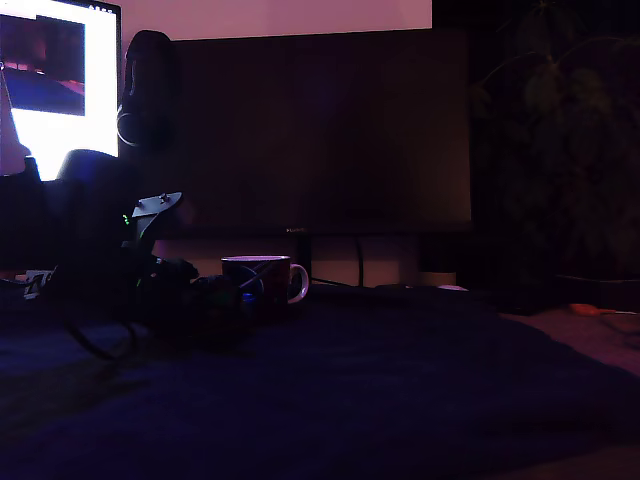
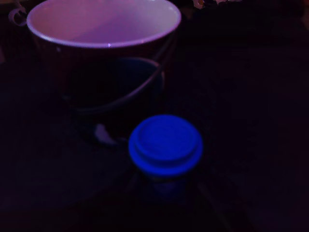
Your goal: Pick up the coffee capsules on the table and drop them inside the coffee cup
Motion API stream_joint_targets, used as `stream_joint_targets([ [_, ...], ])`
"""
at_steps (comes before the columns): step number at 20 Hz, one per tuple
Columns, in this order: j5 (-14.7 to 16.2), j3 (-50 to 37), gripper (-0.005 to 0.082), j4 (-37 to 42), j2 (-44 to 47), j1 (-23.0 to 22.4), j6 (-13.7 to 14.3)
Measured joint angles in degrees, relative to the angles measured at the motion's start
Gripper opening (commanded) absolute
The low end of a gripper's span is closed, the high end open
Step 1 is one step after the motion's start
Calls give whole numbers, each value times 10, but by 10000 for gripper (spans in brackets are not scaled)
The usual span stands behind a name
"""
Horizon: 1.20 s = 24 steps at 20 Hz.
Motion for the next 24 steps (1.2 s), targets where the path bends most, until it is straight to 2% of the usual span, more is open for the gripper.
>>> stream_joint_targets([
  [3, 8, 0, 175, 6, 0, 0, 0],
  [12, 121, 0, 175, -3, -21, 0, 0],
  [14, 131, 0, 175, -2, -54, 0, 0],
  [18, 121, 1, 175, 3, -122, 0, 0],
  [20, 85, 9, 175, -2, -136, 1, 0],
  [22, 54, 33, 175, -44, -136, 1, 0],
  [24, 38, 68, 175, -120, -136, 3, 0],
])
